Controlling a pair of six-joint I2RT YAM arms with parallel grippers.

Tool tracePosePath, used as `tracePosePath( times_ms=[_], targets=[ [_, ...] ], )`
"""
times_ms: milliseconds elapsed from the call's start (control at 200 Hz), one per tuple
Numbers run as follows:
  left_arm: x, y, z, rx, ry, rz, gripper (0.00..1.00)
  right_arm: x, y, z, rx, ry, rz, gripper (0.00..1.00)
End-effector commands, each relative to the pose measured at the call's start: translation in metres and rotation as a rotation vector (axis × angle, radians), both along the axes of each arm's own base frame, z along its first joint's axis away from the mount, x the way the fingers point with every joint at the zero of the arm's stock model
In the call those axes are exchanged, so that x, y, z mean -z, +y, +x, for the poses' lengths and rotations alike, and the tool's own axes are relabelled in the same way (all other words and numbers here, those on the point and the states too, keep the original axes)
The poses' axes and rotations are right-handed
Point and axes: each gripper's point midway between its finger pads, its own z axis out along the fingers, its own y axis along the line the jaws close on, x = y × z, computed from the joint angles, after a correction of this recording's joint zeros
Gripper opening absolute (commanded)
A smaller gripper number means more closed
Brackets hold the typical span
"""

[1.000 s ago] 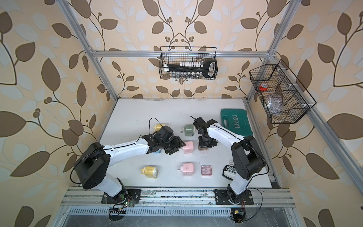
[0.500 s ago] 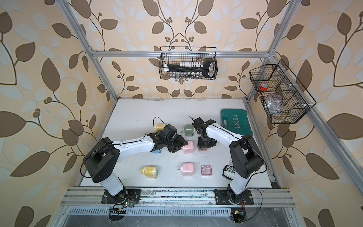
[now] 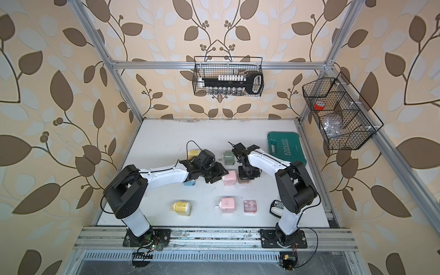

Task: Put the tray back into the pencil sharpener
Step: Close the container of the pencil sharpener.

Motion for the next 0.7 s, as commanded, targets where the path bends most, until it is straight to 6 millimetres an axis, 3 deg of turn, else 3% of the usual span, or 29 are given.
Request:
tracePosePath(
  times_ms=[0,695],
  targets=[
    [-0.001,0.001,0.001,0.025,-0.003,0.014,0.54,-0.003,0.007,0.006,0.006,-0.009,0.014,0.0],
    [0.01,0.003,-0.006,0.057,0.031,0.041,0.53,0.003,0.015,0.004,-0.002,0.004,-0.002,0.0]
  ],
)
